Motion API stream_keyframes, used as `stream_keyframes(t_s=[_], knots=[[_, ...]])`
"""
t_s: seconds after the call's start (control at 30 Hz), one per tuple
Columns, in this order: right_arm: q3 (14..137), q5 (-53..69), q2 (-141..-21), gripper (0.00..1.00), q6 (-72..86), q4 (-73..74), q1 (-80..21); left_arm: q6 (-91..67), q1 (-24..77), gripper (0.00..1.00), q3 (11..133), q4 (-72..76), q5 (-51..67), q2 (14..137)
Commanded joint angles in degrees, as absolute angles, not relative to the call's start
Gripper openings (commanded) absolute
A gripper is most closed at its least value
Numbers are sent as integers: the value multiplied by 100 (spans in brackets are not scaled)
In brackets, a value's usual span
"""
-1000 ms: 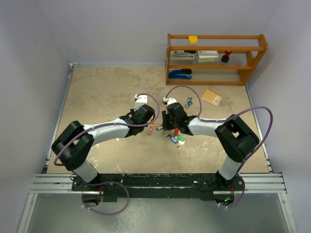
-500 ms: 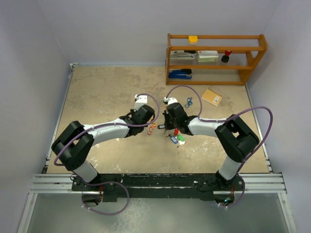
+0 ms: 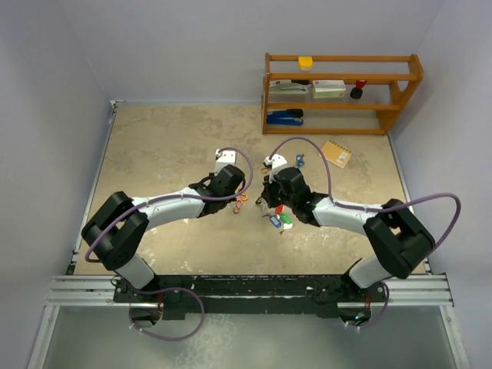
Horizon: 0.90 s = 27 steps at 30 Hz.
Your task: Put the keys on the keyring
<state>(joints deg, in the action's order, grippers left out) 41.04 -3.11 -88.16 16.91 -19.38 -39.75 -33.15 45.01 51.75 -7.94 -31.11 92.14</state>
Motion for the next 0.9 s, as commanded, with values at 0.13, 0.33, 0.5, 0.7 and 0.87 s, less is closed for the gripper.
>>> stream_keyframes(t_s=[0.13, 0.33, 0.5, 0.7, 0.87], knots=[[3443, 1061, -8326, 0, 923, -3326, -3982, -3122, 4458, 0, 5424, -213, -2337, 8965], [3218, 1592, -8301, 0, 745, -3811, -3980, -3133, 4462, 0, 5383, -127, -2175, 8810], [3084, 1796, -8262, 0, 655, -4143, -3981, -3161, 4465, 0, 5318, -39, -2025, 8762], [3293, 1425, -8417, 0, 840, -3861, -3981, -3172, 4465, 0, 5257, 0, -2021, 8754], [3366, 1508, -8553, 0, 901, -3887, -3981, -3189, 4465, 0, 5231, 4, -2000, 8763]])
